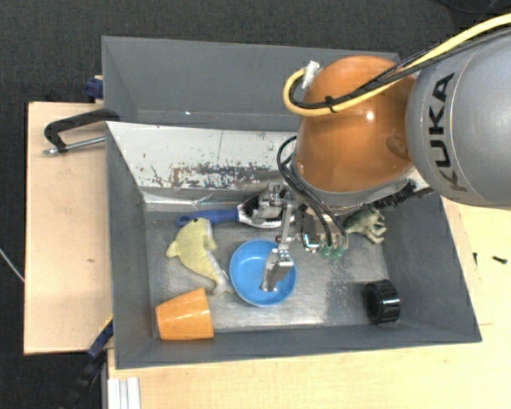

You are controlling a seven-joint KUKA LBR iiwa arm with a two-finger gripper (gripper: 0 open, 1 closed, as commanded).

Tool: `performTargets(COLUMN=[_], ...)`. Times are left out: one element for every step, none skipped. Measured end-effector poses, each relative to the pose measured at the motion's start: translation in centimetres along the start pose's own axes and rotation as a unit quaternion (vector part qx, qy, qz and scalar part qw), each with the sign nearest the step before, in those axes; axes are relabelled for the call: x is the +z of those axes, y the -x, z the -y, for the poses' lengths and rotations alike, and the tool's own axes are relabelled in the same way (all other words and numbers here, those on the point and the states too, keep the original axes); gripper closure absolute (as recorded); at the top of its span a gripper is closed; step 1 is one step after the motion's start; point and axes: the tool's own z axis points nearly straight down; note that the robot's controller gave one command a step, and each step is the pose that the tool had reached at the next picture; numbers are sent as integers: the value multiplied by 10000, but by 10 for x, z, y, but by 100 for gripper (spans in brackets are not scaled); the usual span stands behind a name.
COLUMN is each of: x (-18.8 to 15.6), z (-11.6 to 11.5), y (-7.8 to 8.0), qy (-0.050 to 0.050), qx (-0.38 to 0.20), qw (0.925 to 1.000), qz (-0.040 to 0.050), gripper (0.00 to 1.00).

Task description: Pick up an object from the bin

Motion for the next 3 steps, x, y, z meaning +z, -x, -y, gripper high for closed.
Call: performTargets(x=[154,149,86], z=[18,17,88], y=[19,20,33], qy=[-6,2,-13], qx=[-695,-691,-1520], qw=[9976,9976,9884], qz=[-2,21,14], gripper=[0,100,100])
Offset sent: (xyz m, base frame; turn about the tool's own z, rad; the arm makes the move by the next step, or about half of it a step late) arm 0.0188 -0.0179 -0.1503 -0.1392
